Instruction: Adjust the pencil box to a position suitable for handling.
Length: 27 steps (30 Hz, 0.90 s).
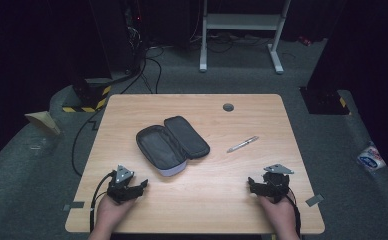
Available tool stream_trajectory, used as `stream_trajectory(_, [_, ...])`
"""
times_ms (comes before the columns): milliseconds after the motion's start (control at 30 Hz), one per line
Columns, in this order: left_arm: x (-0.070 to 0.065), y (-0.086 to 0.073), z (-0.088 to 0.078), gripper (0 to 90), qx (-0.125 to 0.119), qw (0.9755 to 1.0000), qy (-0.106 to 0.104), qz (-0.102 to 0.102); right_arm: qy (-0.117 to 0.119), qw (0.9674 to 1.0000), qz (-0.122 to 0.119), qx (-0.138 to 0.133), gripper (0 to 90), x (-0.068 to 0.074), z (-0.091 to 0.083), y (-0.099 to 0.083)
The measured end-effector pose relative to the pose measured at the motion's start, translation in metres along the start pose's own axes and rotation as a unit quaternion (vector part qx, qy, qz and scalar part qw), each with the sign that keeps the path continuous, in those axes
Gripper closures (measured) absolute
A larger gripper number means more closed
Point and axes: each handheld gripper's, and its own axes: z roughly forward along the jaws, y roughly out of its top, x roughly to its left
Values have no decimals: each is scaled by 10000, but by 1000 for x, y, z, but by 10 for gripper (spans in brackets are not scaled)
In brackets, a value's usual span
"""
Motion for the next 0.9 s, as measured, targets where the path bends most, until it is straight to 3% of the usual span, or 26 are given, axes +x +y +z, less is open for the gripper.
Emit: stream_trajectory(900, [1, 0, 0, 353, -21, 10000, -5, -40, 59, 10000, -61, -8, 104, 0, -2, -1])
